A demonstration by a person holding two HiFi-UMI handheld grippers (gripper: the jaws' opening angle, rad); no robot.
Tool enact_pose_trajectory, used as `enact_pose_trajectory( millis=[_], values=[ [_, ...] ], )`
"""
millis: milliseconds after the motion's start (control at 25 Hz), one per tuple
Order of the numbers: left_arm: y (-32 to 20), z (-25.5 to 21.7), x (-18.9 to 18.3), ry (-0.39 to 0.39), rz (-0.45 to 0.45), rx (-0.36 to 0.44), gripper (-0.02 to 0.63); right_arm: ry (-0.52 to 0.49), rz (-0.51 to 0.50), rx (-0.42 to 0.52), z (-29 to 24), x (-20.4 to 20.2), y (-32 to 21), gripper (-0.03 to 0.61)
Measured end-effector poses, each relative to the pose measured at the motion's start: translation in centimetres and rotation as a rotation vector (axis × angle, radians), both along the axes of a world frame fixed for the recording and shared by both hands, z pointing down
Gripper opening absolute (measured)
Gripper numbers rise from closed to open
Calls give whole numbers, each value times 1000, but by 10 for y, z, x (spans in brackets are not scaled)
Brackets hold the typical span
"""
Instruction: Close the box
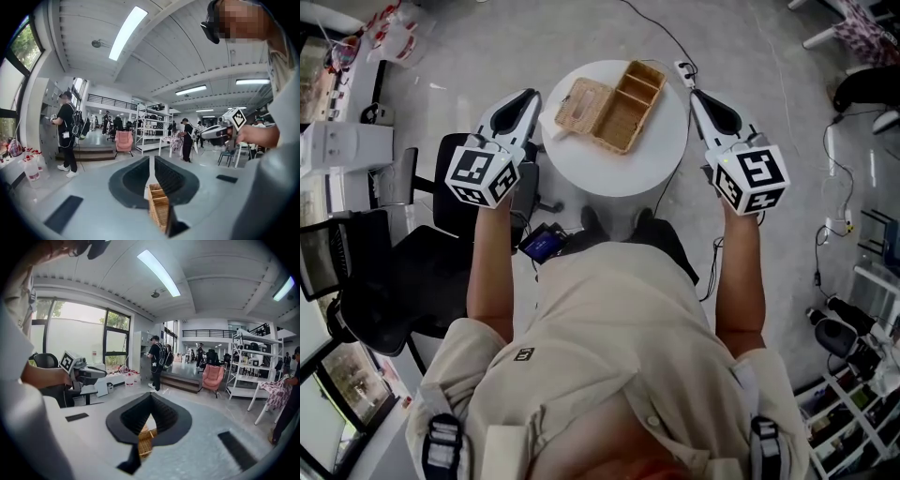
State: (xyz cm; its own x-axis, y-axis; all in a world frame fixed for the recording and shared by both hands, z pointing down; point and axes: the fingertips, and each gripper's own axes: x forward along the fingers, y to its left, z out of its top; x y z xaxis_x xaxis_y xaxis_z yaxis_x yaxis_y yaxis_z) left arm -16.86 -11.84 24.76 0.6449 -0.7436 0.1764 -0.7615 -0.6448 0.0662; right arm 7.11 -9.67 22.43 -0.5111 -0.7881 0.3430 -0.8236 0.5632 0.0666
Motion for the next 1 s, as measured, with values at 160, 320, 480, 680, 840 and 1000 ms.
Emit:
enact_pose_trajectory(
  millis=[160, 320, 480, 680, 840, 1000],
  values=[
    [-15, 16, 5, 8, -13, -32, 35, 5, -16, -19, 11, 7, -20, -8],
    [-26, 31, 14, 20, -56, -61, 35, 8, -52, -38, 20, 20, -43, -7],
    [-35, 47, 9, 20, -93, -80, 35, 13, -85, -63, 34, 17, -57, -8],
    [-42, 67, 5, 20, -117, -115, 35, 20, -116, -93, 51, 11, -70, -8],
    [-41, 85, 3, 11, -121, -143, 35, 21, -143, -115, 65, 4, -72, -8],
    [-35, 101, -2, 5, -135, -166, 35, 26, -165, -132, 77, -1, -70, -7]
  ],
)
